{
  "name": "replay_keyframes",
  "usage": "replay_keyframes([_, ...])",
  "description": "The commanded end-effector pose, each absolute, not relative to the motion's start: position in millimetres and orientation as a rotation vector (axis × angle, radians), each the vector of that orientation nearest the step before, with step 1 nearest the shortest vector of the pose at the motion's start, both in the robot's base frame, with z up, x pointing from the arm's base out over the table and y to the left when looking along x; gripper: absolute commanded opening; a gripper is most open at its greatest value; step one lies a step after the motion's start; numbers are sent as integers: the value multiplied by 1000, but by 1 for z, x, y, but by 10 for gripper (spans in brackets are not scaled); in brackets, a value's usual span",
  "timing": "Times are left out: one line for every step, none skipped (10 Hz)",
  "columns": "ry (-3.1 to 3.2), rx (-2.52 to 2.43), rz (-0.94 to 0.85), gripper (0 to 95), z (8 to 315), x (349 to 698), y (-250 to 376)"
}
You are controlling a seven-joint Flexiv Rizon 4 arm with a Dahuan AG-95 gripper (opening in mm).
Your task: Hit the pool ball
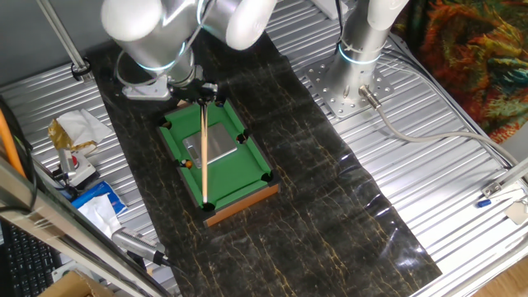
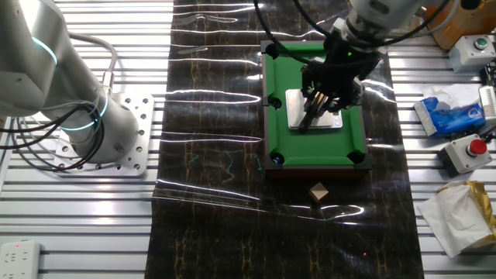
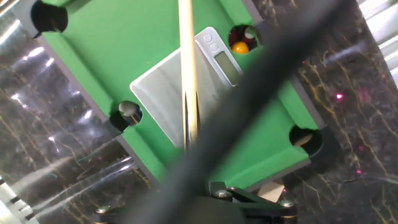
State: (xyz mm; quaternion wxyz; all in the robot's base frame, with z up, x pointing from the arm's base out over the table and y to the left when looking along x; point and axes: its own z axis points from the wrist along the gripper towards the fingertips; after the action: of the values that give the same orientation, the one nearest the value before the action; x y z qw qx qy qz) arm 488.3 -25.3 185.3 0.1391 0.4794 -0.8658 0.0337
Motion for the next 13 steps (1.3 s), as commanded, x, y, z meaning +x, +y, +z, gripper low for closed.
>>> replay_keyframes([-2681, 1317, 167, 0, 198, 475, -31])
replay_keyframes([-2689, 1317, 175, 0, 203, 470, -34])
replay_keyframes([-2697, 1312, 175, 0, 207, 466, -37])
replay_keyframes([-2693, 1313, 174, 0, 209, 463, -39])
replay_keyframes([-2687, 1309, 171, 0, 209, 463, -39])
replay_keyframes([-2678, 1300, 171, 0, 209, 463, -39])
replay_keyframes([-2670, 1293, 164, 0, 209, 463, -39])
replay_keyframes([-2652, 1282, 156, 0, 209, 463, -39])
replay_keyframes([-2624, 1270, 149, 0, 209, 464, -39])
replay_keyframes([-2602, 1264, 146, 0, 209, 464, -39])
replay_keyframes([-2584, 1275, 146, 0, 209, 463, -39])
replay_keyframes([-2587, 1273, 144, 0, 210, 463, -39])
replay_keyframes([-2586, 1266, 140, 0, 211, 461, -39])
